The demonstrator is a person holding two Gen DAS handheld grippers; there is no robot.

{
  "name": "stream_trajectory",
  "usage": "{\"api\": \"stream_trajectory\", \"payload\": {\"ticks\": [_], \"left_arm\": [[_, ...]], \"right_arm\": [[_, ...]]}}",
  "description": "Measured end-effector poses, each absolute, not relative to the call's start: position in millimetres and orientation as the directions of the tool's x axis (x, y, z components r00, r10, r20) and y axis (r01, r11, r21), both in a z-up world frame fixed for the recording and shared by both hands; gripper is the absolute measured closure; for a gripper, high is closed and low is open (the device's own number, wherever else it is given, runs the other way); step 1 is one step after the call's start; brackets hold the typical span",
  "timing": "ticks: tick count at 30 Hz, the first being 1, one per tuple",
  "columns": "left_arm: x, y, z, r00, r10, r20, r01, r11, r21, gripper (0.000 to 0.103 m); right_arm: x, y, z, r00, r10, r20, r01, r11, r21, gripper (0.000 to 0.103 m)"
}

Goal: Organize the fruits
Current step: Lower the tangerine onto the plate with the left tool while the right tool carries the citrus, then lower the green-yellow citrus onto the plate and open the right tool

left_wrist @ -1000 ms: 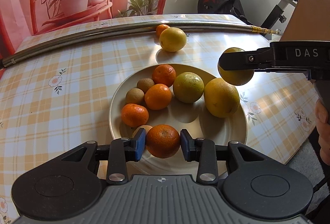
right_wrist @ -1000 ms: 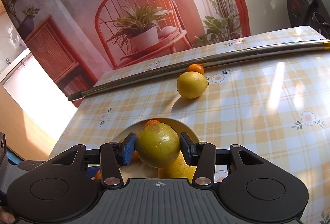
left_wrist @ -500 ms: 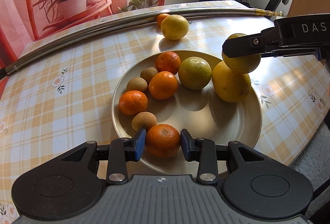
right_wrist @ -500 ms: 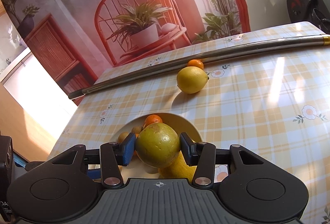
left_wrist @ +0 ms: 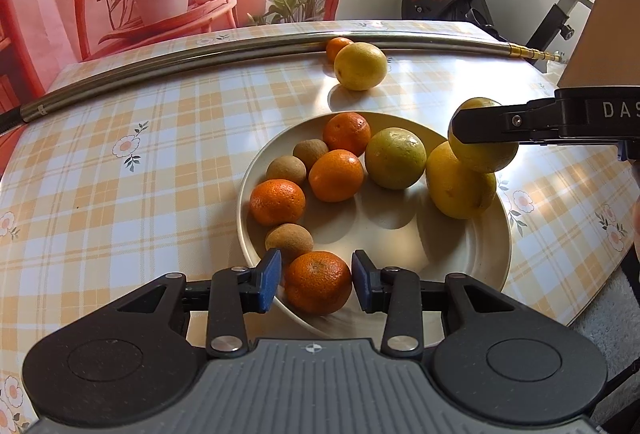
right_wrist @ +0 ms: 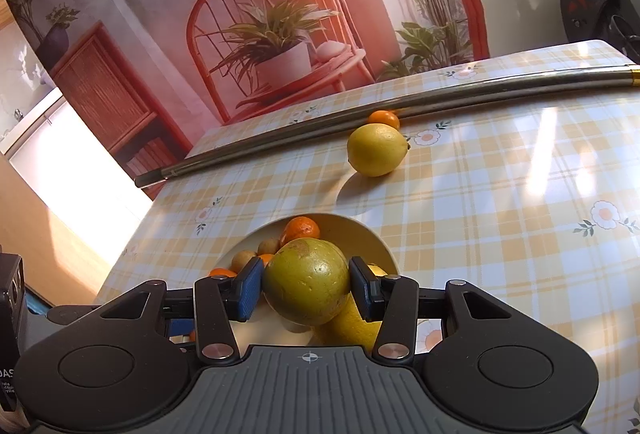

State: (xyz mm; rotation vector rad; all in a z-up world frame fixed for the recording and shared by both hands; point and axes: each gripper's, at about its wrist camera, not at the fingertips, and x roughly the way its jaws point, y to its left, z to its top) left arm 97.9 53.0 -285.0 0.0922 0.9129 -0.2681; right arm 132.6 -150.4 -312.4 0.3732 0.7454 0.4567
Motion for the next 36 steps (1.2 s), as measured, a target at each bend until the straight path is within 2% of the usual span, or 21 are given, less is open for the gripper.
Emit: {"api": "stream_trajectory", "payload": {"ticks": [19,28,36], "left_arm": [[104.6,83.8,-261.1,0.664,-0.150,-0.733,0.142,0.987,-0.073,0.062],[107.8,96.6,-244.8,0.715,-0.121,-0.689,0.088,0.993,-0.083,0.062],[110.2,101.7,-245.7,0.719,-0.122,-0.684,0.079,0.993,-0.093,0.062]], "right_arm": [[131.0,-132.9,-312.8,0.617,0.533,-0.579,-0.309,0.840,0.445,0.060],[134.5,-102.0,-313.4,0.570,0.552,-0.608,-0.410,0.833,0.372,0.060],[137.8,-74.6,-326.4,0.522,0.561,-0.643,-0.452,0.821,0.349,0.060]]}}
